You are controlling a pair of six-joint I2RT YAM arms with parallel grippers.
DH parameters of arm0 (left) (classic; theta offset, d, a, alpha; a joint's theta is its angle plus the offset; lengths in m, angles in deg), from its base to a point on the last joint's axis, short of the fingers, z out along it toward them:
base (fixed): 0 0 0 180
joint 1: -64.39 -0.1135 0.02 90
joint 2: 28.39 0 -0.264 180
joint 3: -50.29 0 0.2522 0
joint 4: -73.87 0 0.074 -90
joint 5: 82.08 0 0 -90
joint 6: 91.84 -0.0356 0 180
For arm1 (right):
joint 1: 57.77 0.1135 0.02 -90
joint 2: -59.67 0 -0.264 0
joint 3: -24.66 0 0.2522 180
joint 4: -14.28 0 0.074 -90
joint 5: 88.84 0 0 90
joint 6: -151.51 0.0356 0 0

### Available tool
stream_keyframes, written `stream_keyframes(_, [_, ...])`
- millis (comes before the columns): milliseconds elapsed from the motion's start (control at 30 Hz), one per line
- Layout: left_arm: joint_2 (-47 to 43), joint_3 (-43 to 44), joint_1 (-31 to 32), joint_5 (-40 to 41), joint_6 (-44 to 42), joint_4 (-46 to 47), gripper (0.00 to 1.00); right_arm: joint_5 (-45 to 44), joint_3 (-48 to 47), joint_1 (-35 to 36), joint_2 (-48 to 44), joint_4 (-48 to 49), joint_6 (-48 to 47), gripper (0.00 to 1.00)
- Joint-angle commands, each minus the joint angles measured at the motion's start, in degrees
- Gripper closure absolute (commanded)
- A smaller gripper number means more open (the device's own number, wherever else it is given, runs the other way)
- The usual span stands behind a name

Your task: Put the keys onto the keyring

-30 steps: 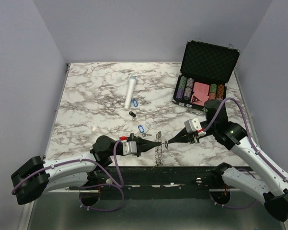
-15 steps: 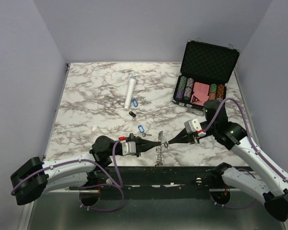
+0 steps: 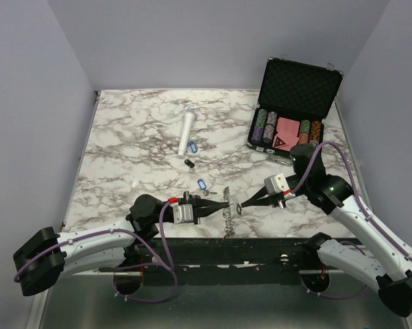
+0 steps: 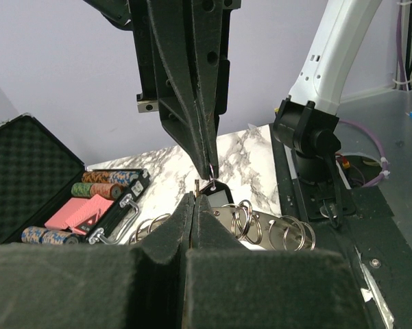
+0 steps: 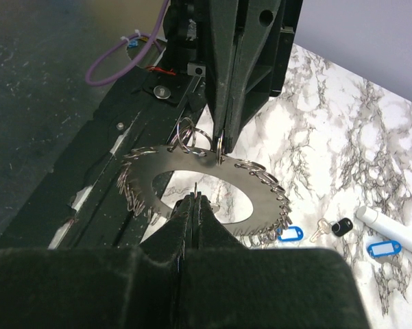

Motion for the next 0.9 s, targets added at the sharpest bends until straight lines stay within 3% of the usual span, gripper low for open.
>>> stream_keyframes(0, [-2.11, -0.33, -0.65, -2.28, -2.77, -1.12, 1.00, 2.12, -0.44, 0.40, 0.26, -3.06, -4.26, 1.00])
stream_keyframes(533, [-2.11, 1.96, -1.00, -4.03, -7.08, -6.13, 1.00, 1.86, -0.09, 0.40, 0.70, -1.13, -5.23, 1.00])
stream_keyframes(867, [0.96, 2.66, -1.00, -5.62, -5.15, -1.84, 1.00, 0.71, 0.70, 0.66, 0.96, 3.26, -1.72, 1.00])
